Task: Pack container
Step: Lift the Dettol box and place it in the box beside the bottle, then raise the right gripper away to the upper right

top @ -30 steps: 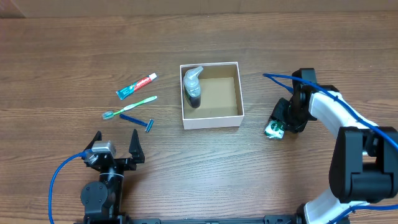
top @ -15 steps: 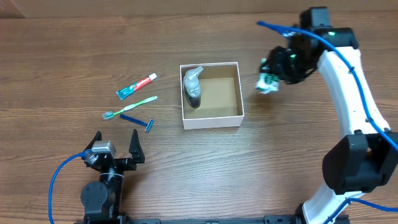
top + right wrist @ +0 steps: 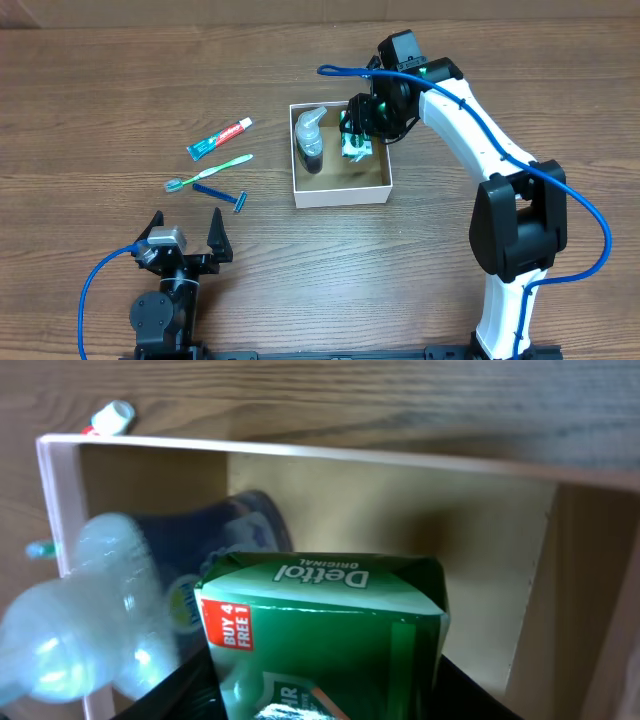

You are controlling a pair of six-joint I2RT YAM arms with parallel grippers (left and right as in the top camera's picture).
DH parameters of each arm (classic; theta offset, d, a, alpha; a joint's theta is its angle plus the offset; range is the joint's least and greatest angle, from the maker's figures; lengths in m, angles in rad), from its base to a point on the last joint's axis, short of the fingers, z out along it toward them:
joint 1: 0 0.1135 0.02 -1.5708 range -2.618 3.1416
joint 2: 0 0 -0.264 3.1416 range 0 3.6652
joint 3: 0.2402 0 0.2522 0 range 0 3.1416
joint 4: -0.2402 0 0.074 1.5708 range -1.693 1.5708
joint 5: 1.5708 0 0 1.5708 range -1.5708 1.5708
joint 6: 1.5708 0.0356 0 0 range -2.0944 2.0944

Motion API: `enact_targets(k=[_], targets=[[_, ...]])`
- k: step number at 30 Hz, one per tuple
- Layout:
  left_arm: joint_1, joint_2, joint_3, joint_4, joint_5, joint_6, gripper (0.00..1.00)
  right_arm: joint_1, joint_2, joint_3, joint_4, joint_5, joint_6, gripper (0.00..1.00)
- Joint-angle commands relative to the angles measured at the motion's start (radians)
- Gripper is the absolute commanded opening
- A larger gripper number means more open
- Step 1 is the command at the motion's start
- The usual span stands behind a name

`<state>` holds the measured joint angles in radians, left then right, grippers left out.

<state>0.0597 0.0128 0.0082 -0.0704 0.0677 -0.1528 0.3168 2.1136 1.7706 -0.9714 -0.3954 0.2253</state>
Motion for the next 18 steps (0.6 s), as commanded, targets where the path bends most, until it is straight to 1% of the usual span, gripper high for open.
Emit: enact_targets(k=[1, 5, 7, 9, 11, 13, 14, 16, 18], targets=[[0.007, -0.008, -0.003, -0.001, 0.003, 0.018, 1.0, 0.002, -0.017, 0.005, -0.006, -0.006, -0.022, 0.8], [0.007, -0.008, -0.003, -0.001, 0.003, 0.018, 1.0, -0.002, -0.05, 0.073, -0.068, -0.044, -0.066, 0.88], [0.007, -0.008, -0.003, -0.001, 0.003, 0.018, 1.0, -0.021, -0.089, 0.174, -0.161, -0.04, -0.078, 0.88], [0.007, -0.008, -0.003, -0.001, 0.003, 0.018, 1.0, -0.07, -0.131, 0.275, -0.254, -0.014, -0.086, 0.88], [0.007, -0.008, -0.003, -0.001, 0.003, 0.018, 1.0, -0.164, -0.182, 0.388, -0.362, 0.054, -0.089, 0.88], [0.007, -0.008, -0.003, 0.0, -0.003, 0.02, 1.0, -0.264, -0.213, 0.433, -0.411, 0.145, -0.063, 0.95], [0.007, -0.008, -0.003, 0.003, -0.036, 0.027, 1.0, -0.326, -0.221, 0.436, -0.43, 0.222, -0.03, 1.0], [0.007, -0.008, -0.003, -0.009, -0.056, 0.026, 1.0, -0.436, -0.215, 0.418, -0.472, 0.374, 0.054, 1.0], [0.007, -0.008, -0.003, -0.007, -0.057, 0.026, 1.0, -0.5, -0.206, 0.378, -0.475, 0.416, 0.079, 1.0]])
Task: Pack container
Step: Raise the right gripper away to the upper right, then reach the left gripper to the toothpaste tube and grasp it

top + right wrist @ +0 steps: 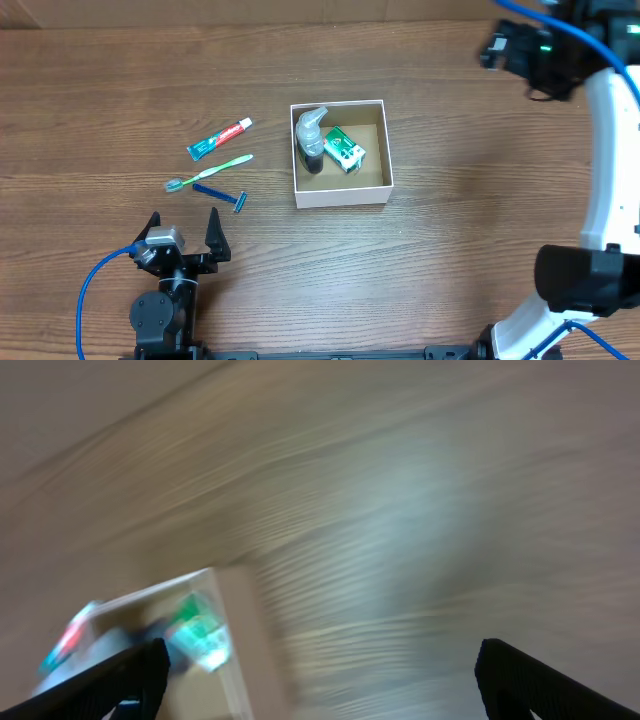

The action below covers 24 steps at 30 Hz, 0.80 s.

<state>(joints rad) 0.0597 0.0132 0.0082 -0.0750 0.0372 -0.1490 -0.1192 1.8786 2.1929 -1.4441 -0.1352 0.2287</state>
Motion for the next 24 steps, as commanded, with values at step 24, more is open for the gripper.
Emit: enact_targets(k=[24], targets=[[0.006, 1.577, 1.473, -0.803, 0.282, 0.461, 1.0, -0.195, 0.096, -0.224, 0.063, 0.213, 0.165, 1.0]])
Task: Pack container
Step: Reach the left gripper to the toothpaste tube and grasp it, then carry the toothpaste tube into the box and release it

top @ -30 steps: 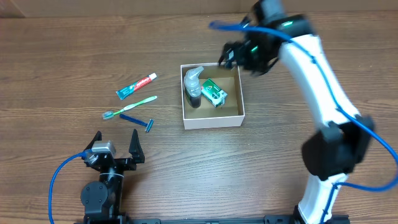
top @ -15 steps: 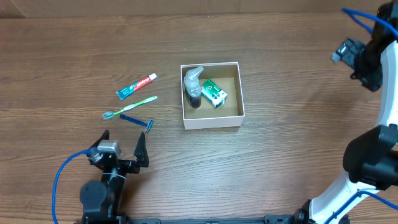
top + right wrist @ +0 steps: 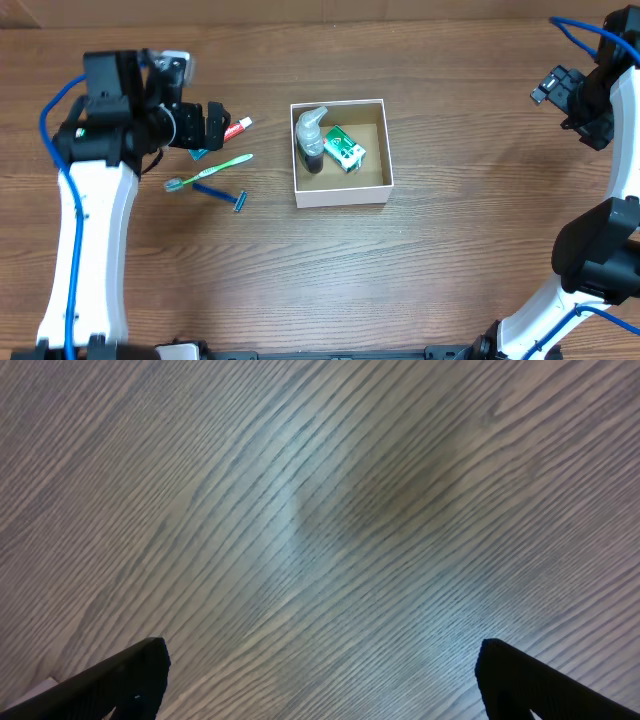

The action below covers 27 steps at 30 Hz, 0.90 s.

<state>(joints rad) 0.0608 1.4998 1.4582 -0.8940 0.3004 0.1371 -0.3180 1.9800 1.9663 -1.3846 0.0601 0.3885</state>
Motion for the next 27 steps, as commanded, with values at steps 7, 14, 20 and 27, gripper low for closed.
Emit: enact_targets(k=[7, 14, 20, 27], targets=[[0.005, 0.37, 0.023, 0.119, -0.103, 0.403, 1.0, 0.003, -0.006, 0.003, 0.003, 0.018, 0.005, 1.0], [0.003, 0.591, 0.023, 0.299, -0.152, 0.578, 1.0, 0.003, -0.006, 0.003, 0.003, 0.018, 0.005, 1.0], [0.003, 0.689, 0.023, 0.47, -0.147, 0.668, 0.89, 0.003, -0.006, 0.003, 0.003, 0.018, 0.006, 1.0], [-0.017, 0.763, 0.024, 0.452, -0.063, 0.488, 0.25, 0.003, -0.006, 0.003, 0.003, 0.018, 0.005, 1.0]])
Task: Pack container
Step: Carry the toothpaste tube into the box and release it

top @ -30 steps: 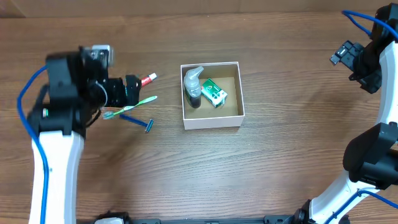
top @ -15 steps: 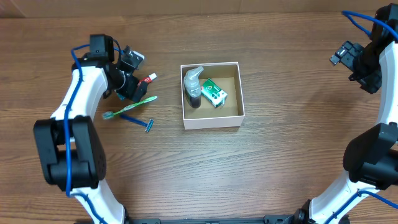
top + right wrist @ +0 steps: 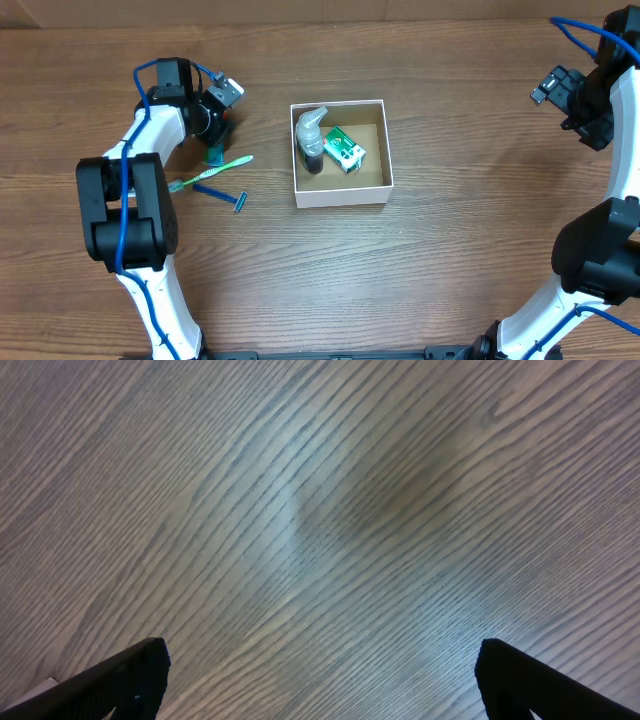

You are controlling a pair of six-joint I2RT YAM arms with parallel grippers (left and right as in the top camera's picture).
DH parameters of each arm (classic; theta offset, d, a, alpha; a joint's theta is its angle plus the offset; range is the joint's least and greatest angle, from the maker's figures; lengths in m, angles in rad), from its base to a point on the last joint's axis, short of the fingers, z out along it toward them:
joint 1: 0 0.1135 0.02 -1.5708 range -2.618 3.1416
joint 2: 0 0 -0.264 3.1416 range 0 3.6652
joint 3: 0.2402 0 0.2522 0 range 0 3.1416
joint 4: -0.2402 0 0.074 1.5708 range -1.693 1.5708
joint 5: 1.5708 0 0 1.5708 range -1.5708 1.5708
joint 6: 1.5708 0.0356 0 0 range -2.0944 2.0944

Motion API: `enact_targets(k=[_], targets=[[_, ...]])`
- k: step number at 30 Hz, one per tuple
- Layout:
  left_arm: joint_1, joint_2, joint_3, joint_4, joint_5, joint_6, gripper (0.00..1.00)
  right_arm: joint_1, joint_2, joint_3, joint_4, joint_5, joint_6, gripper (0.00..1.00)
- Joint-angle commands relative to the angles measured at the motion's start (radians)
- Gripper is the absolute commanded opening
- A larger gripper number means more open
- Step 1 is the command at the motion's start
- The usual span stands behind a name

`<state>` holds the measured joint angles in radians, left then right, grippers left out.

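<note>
The white box (image 3: pixel 375 182) stands mid-table with a clear pump bottle (image 3: pixel 310 136) and a green soap carton (image 3: pixel 343 149) inside it. Left of the box, my left gripper (image 3: pixel 212 128) is down on the toothpaste tube (image 3: pixel 215 155). Only the tube's teal end shows, poking out below the fingers. A green toothbrush (image 3: pixel 212 170) and a blue razor (image 3: pixel 222 194) lie just below it. My right gripper (image 3: pixel 320 680) stands open over bare wood at the far right, holding nothing.
The right arm (image 3: pixel 610 150) rises along the table's right edge, well away from the box. The left arm (image 3: pixel 125 200) runs up the left side. Bare wood (image 3: pixel 330 270) lies in front of the box.
My left gripper has come down from beside the toothpaste tube onto it, and the tube's white and red part is now hidden. The right arm has not moved.
My right gripper held the green soap carton inside the box beside the bottle. Then the carton lay in the box and the right gripper was open, far off to the right. The left arm then appeared by the toothpaste, and is now down on it.
</note>
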<state>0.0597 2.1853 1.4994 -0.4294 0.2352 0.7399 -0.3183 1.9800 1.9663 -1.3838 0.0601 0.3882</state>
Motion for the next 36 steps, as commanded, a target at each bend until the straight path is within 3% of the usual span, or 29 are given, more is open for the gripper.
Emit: enact_targets(k=[1, 5, 8, 10, 13, 17, 21, 25, 29, 33, 35, 36], targets=[[-0.023, 0.077, -0.017, -0.015, 0.002, -0.167, 0.24, 0.004, -0.006, 0.003, 0.002, 0.018, 0.006, 1.0], [-0.029, 0.076, -0.016, -0.019, 0.002, -0.39, 0.15, 0.004, -0.006, 0.003, 0.002, 0.018, 0.006, 1.0], [-0.029, 0.043, 0.032, -0.064, 0.024, -0.507, 0.15, 0.004, -0.006, 0.003, 0.002, 0.018, 0.006, 1.0], [-0.029, 0.008, 0.117, -0.164, 0.079, -0.509, 0.15, 0.004, -0.006, 0.003, 0.002, 0.018, 0.006, 1.0], [-0.043, -0.083, 0.383, -0.437, 0.169, -0.507, 0.12, 0.004, -0.006, 0.003, 0.003, 0.018, 0.006, 1.0], [-0.093, -0.197, 0.629, -0.684, 0.251, -0.39, 0.12, 0.004, -0.006, 0.003, 0.003, 0.018, 0.006, 1.0], [-0.296, -0.323, 0.722, -0.79, 0.292, -0.183, 0.13, 0.004, -0.006, 0.003, 0.002, 0.018, 0.006, 1.0], [-0.546, -0.285, 0.694, -0.861, 0.138, -0.045, 0.18, 0.004, -0.006, 0.003, 0.002, 0.018, 0.006, 1.0], [-0.61, -0.153, 0.661, -0.906, 0.049, -0.036, 0.11, 0.004, -0.006, 0.003, 0.002, 0.018, 0.006, 1.0], [-0.597, 0.018, 0.661, -0.905, 0.045, -0.037, 0.15, 0.004, -0.006, 0.003, 0.003, 0.018, 0.006, 1.0], [-0.595, 0.08, 0.661, -0.905, 0.047, -0.038, 0.37, 0.004, -0.006, 0.003, 0.002, 0.018, 0.006, 1.0], [-0.6, 0.092, 0.661, -0.906, 0.047, -0.048, 0.56, 0.004, -0.006, 0.003, 0.002, 0.018, 0.006, 1.0]])
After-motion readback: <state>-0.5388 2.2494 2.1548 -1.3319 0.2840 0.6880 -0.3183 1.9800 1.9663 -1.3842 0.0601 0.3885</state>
